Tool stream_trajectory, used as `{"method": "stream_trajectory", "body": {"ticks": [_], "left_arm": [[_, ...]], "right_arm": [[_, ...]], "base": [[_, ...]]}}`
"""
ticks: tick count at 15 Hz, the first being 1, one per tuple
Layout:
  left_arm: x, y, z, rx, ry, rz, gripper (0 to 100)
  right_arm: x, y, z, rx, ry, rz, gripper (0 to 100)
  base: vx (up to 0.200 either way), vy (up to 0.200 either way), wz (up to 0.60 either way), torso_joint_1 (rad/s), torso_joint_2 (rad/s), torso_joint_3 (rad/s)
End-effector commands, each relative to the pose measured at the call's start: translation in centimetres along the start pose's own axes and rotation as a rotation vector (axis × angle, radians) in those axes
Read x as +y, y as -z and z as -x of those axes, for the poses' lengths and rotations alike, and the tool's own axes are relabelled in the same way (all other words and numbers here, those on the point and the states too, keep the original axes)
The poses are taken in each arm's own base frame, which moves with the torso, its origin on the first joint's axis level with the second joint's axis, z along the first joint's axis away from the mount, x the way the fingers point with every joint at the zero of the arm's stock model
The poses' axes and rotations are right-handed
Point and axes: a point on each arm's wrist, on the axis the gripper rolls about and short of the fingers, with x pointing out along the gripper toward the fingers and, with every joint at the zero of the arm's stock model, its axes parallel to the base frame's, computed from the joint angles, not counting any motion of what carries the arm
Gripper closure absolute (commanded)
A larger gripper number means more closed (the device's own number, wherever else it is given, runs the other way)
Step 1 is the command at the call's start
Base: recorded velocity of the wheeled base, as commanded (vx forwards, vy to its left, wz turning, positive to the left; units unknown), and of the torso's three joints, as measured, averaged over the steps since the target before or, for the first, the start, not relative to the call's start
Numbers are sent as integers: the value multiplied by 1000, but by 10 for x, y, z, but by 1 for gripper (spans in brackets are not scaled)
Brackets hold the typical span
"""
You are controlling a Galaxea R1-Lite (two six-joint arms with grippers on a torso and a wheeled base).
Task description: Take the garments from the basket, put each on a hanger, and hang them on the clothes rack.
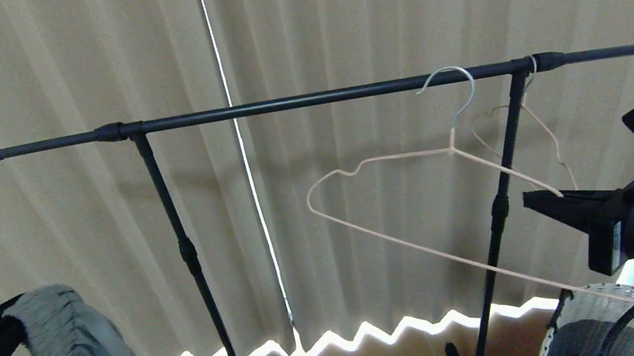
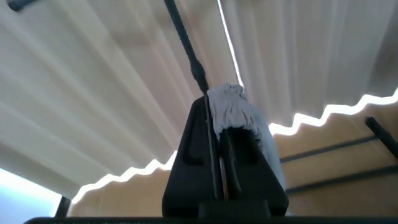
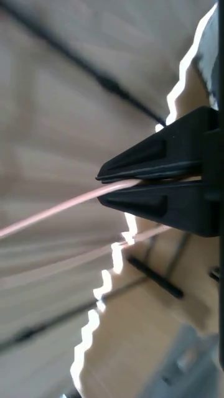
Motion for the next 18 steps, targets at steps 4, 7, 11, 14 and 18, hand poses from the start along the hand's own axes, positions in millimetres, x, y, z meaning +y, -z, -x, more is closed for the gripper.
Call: {"method": "stream_trajectory", "body": {"ticks": [4, 7, 11, 14, 18], "left_arm": [[0, -46, -85, 100, -85, 48, 100], [-12, -62, -130, 146, -130, 124, 100], [-26, -79, -188, 211, -297, 197, 100], [-34, -79, -190, 218, -323, 187, 100], [-36, -80, -188, 215, -321, 190, 100]], "right_arm": [[27, 8, -34, 14, -104, 8, 100], [44, 10, -37, 6, -173, -16, 100], [71, 11, -28, 3, -292, 9, 100], [85, 5, -25, -12, -347, -15, 100], [99, 1, -48, -2, -322, -25, 100]], "base": [[0, 0, 0, 0, 0, 0], [0, 0, 0, 0, 0, 0], [0, 0, 0, 0, 0, 0], [0, 0, 0, 0, 0, 0], [0, 0, 0, 0, 0, 0]]}}
